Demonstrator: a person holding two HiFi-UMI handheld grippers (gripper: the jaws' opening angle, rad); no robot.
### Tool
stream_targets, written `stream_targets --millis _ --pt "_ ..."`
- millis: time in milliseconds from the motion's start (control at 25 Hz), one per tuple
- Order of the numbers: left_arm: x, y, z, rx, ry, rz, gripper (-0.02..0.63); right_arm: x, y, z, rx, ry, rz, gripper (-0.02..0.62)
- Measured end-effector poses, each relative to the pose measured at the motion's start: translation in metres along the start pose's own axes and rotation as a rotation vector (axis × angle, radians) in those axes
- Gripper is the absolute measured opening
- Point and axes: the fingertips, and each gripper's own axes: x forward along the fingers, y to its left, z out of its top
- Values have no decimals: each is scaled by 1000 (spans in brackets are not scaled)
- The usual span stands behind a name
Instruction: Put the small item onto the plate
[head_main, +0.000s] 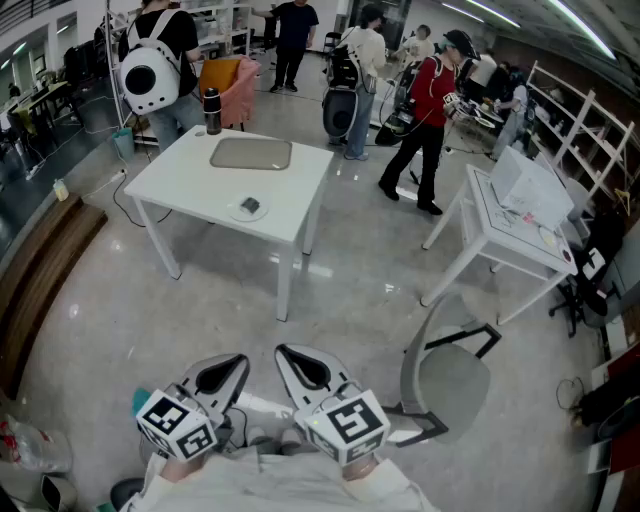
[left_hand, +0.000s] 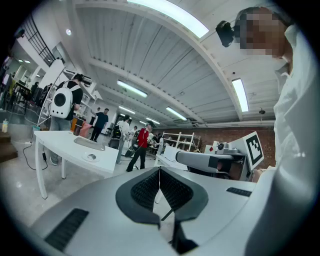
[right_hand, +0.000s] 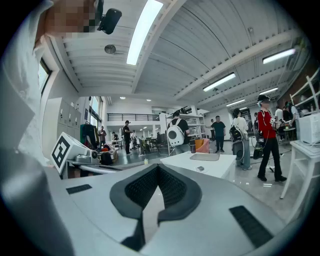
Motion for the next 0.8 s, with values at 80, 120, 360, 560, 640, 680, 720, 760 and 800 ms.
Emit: stream_targets --millis 80,120,360,560,640,680,720,760,800 --pt "2 2 -4 19 12 16 11 3 1 4 -3 -7 11 15" --pt "3 3 -6 28 19 22 11 3 1 6 -8 -8 10 15" --pt "10 1 -10 42 27 -10 11 9 -5 0 -8 5 10 15" --pt "10 3 -10 30 40 -3 11 11 -6 -5 1 15 25 15" --pt "11 4 -12 37 50 7 11 10 -1 -5 4 10 63 14" --pt "12 5 -13 43 52 12 11 10 1 -6 6 18 76 15" --pt "13 5 -13 44 54 14 11 10 1 -7 8 28 80 15" --pt "16 5 -14 42 56 11 11 11 0 -7 13 34 82 15" --pt "18 4 -14 37 59 6 11 11 -2 -9 23 32 89 15"
